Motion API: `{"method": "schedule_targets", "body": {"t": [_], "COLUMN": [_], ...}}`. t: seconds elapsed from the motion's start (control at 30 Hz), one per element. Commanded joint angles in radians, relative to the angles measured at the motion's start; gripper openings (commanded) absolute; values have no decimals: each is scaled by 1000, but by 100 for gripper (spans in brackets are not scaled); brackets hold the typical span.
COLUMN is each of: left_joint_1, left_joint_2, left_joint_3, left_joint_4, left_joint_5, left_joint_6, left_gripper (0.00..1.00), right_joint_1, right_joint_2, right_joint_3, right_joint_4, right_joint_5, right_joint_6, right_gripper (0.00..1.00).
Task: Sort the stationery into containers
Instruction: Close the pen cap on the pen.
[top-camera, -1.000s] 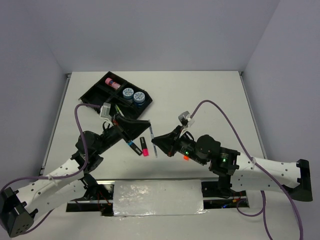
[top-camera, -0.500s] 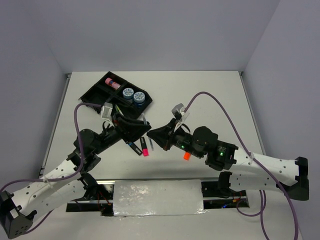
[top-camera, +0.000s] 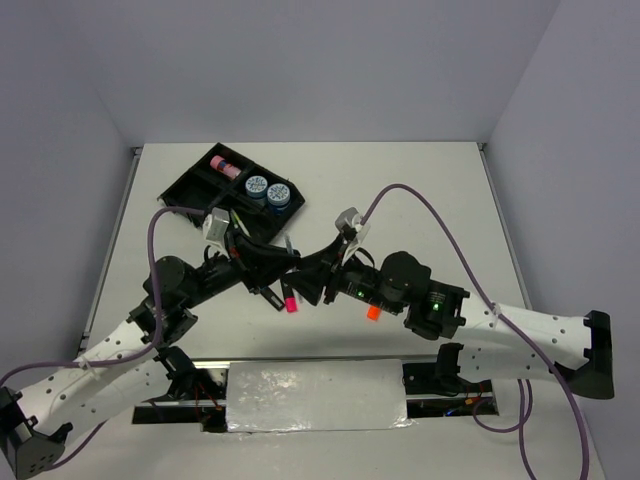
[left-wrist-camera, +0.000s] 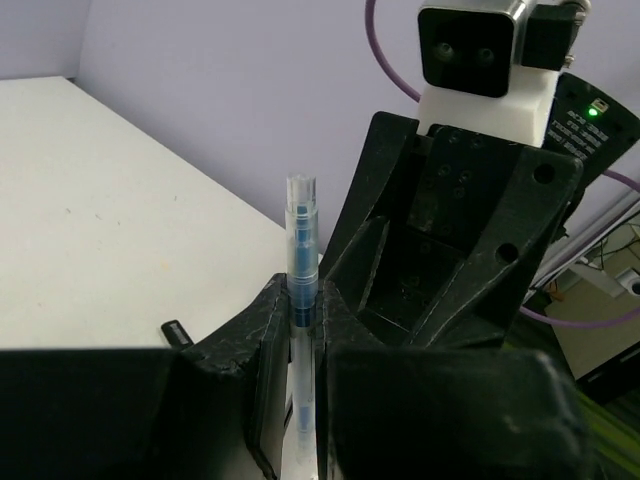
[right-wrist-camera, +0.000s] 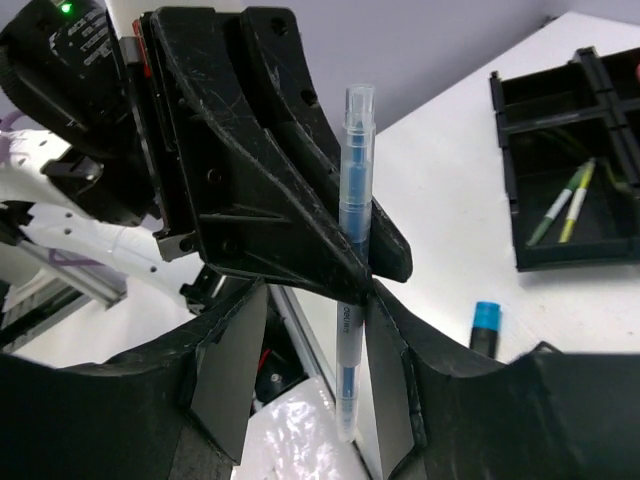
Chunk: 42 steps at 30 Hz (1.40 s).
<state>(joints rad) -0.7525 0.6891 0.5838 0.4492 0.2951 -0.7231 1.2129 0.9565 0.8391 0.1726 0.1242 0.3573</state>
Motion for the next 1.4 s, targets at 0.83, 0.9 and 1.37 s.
{"method": "schedule_targets", "body": {"t": [0.83,0.9,1.37], "left_joint_1": [2,2,2], "left_joint_2": [-57,-48,-43], "left_joint_3": [40,40,189], "left_joint_4": [78,83,-148], "left_joint_5": [24,29,-158], "left_joint_6": [4,1,86], "left_gripper": [0,0,72], "right_joint_1": [-1,0,-1], "right_joint_2": [73,76,54], "right_joint_3": [-5,3,-21], "right_joint_4": [110,114,111], "right_joint_5": [-50,-83,-74], "right_joint_6": [-7,-11,3], "right_gripper": [28,3,0]}}
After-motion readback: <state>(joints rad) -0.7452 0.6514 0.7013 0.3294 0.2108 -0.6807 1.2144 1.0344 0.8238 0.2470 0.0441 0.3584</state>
